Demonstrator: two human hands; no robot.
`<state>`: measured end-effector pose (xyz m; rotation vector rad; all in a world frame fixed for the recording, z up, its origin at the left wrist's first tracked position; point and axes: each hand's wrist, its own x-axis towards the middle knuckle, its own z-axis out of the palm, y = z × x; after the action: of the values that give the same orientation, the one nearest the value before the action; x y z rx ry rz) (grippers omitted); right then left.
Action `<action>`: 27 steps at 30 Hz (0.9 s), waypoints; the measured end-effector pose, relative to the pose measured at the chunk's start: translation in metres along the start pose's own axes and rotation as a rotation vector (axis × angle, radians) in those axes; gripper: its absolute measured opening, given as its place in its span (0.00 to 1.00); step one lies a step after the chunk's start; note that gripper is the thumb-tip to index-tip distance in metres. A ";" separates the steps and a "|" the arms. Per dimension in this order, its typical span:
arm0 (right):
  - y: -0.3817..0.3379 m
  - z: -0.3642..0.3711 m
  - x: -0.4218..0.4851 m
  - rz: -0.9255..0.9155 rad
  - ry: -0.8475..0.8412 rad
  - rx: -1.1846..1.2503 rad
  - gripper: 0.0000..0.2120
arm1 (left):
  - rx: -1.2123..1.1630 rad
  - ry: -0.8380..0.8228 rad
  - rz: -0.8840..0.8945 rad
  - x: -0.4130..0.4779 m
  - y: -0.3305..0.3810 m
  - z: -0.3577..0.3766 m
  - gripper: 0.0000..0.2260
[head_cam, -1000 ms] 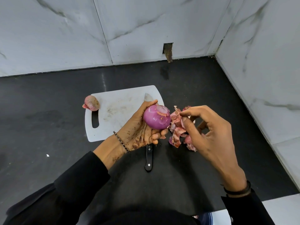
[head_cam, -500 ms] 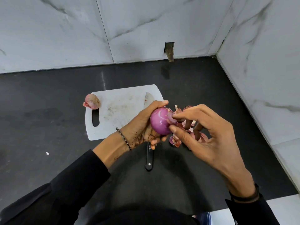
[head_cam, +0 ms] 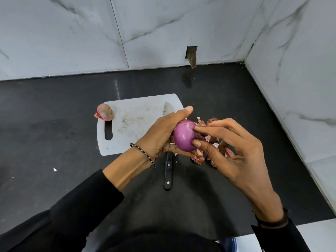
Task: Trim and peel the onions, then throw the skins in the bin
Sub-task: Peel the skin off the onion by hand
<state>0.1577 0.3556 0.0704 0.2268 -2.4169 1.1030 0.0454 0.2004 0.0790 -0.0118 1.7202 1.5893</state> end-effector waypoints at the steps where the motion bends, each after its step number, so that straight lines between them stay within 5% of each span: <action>1: 0.000 0.001 0.000 0.016 0.010 0.015 0.15 | 0.020 0.007 0.012 -0.001 0.001 0.000 0.23; 13: -0.002 -0.002 0.004 0.128 0.079 0.058 0.10 | -0.089 -0.221 0.076 -0.011 0.000 -0.004 0.22; 19: -0.004 -0.006 0.007 0.163 0.051 0.124 0.10 | -0.105 -0.219 0.206 -0.005 -0.009 -0.013 0.30; 27: -0.003 -0.005 0.009 0.207 -0.035 0.161 0.08 | -0.054 -0.215 0.309 -0.001 -0.015 -0.022 0.28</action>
<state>0.1525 0.3580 0.0797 0.0477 -2.4254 1.3985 0.0424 0.1783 0.0647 0.4011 1.5651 1.7861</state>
